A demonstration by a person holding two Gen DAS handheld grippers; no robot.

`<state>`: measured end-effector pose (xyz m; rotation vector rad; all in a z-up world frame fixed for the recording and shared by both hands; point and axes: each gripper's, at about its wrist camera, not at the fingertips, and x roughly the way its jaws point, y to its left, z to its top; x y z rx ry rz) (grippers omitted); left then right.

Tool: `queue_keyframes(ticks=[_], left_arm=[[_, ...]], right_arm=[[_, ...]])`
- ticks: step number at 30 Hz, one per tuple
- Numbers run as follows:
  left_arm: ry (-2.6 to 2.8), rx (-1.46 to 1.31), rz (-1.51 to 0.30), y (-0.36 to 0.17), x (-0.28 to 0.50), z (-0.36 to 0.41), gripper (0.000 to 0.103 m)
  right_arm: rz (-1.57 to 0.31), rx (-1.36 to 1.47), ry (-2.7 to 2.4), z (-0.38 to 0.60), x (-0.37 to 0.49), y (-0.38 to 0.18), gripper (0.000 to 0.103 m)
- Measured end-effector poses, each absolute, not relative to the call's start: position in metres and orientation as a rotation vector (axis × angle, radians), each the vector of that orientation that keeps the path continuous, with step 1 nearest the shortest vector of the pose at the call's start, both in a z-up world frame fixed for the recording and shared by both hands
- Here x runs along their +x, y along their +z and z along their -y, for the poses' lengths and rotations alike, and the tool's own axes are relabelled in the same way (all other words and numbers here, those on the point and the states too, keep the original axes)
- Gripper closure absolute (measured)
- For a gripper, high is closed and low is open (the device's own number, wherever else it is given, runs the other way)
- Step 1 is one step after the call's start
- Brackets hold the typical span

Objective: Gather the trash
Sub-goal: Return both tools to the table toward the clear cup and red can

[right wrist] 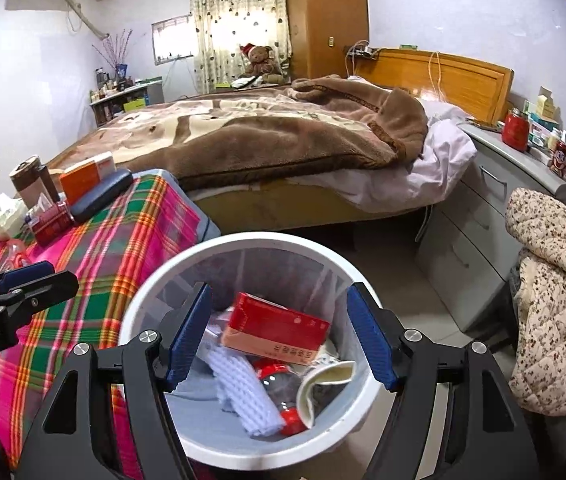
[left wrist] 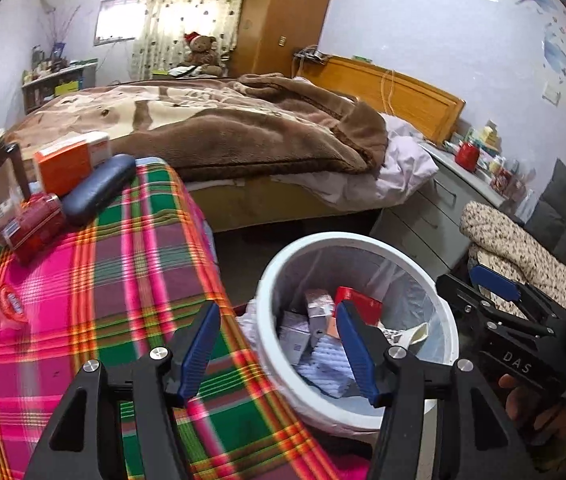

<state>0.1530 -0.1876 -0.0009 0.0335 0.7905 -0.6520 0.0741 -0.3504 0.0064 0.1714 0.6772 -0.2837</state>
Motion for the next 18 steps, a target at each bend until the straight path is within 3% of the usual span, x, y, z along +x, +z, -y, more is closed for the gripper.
queue_keyframes(ticks=[18], left_arm=[[-0.372, -0.075, -0.750, 0.007, 0.198, 0.045, 0.039]], right_arm=[[-0.652, 0.152, -0.120, 0.279, 0.116, 0.010, 0.032]])
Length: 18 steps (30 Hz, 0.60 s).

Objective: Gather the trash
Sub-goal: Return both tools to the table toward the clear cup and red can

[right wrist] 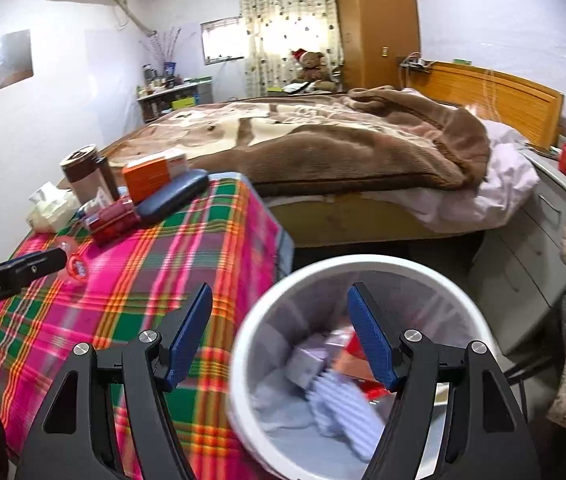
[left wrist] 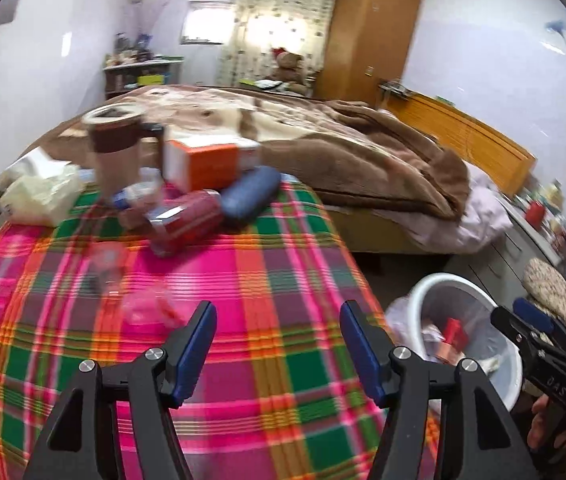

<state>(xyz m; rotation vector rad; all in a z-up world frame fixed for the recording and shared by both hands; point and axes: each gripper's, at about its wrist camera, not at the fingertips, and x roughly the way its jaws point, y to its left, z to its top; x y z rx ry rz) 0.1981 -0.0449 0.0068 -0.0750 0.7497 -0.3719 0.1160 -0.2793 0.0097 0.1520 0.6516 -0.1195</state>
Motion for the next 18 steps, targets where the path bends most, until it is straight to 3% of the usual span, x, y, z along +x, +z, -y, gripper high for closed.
queue_keyframes(ticks=[18], left_arm=[[-0.169, -0.120, -0.809, -0.028, 0.272, -0.073, 0.039]], right_arm=[[-0.725, 0.171, 0.081, 0.189, 0.218, 0.009, 0.032]])
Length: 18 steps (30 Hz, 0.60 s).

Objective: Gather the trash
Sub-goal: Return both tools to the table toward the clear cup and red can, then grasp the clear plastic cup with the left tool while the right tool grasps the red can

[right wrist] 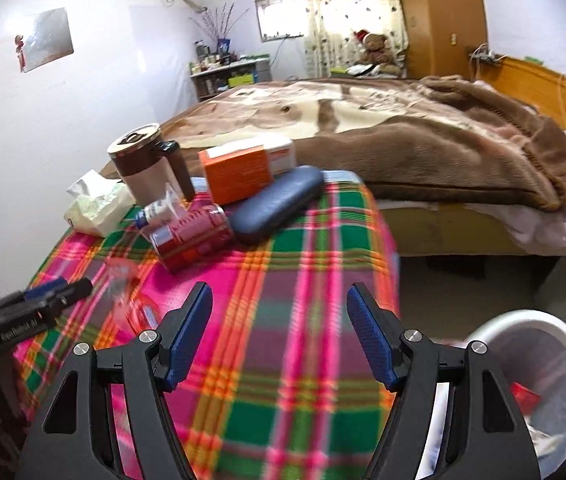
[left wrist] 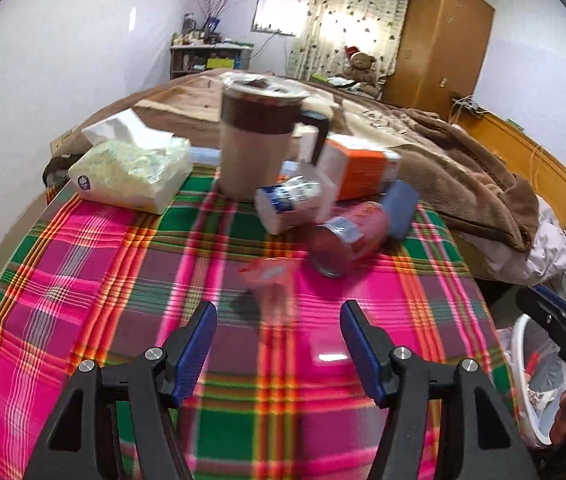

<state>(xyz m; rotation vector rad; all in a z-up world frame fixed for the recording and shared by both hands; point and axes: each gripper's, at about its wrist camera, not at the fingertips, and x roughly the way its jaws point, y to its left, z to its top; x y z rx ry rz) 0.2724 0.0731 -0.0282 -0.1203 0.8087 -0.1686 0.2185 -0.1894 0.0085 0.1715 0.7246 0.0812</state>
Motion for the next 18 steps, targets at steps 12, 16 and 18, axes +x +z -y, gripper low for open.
queue_keyframes(ticks=[12, 16, 18], left_arm=[[-0.217, -0.121, -0.895, -0.061, 0.319, -0.081, 0.039], [-0.205, -0.094, -0.909, -0.065, 0.333, -0.082, 0.039], [-0.218, -0.082, -0.906, -0.065, 0.336, -0.084, 0.039]], right_arm=[[-0.795, 0.201, 0.137, 0.151, 0.289, -0.003, 0.032], [-0.831, 0.260, 0.169, 0.140, 0.312, -0.007, 0.032], [-0.845, 0.275, 0.163, 0.135, 0.320, -0.009, 0.032]])
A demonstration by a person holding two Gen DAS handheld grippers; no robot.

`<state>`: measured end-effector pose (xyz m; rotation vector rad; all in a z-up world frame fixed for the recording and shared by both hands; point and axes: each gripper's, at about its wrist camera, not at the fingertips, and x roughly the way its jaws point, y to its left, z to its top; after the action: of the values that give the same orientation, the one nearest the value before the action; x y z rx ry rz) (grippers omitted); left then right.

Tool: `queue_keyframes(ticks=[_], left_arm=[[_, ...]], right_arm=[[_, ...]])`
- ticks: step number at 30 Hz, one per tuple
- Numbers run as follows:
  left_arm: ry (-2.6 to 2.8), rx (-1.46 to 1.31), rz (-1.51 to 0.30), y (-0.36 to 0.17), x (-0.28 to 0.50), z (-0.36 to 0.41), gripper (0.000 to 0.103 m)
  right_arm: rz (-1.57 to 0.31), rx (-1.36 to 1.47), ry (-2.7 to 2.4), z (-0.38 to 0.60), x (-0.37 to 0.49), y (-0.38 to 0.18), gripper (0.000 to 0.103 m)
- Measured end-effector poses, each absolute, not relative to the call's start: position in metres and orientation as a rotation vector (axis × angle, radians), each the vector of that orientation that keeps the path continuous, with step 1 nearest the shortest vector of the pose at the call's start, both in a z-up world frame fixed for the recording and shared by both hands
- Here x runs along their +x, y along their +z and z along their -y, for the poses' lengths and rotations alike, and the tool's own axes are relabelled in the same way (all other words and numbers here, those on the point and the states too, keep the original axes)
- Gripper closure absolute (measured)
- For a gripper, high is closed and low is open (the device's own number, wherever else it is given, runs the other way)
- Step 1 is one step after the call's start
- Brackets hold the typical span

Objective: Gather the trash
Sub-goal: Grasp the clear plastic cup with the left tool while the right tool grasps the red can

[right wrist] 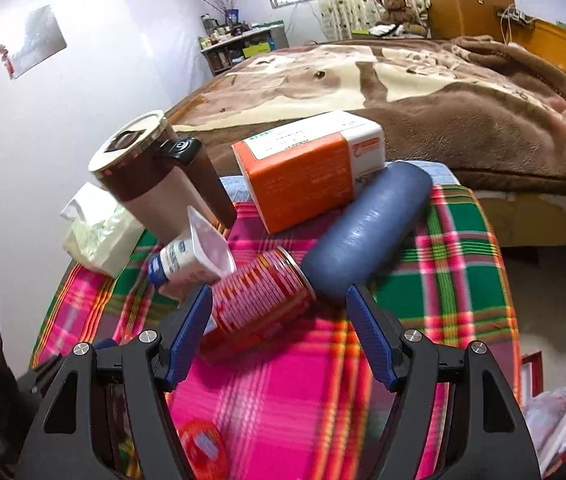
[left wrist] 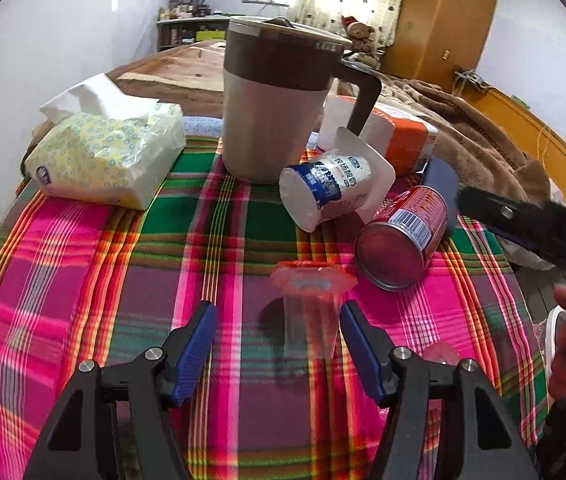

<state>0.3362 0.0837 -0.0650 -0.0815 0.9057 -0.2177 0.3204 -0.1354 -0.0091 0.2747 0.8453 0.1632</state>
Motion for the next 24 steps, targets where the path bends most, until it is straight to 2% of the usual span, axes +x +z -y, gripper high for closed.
queue_keyframes(ticks=[11, 24], left_arm=[[-0.221, -0.051, -0.891, -0.064, 0.346, -0.100, 0.039], [-0.189, -0.086, -0.917, -0.074, 0.358, -0.110, 0.040]], right_arm=[[-0.939, 0.273, 0.106, 0.113, 0.342, -0.023, 0.031], [-0.972, 0.078, 0.133, 0.094, 0.322, -0.022, 0.031]])
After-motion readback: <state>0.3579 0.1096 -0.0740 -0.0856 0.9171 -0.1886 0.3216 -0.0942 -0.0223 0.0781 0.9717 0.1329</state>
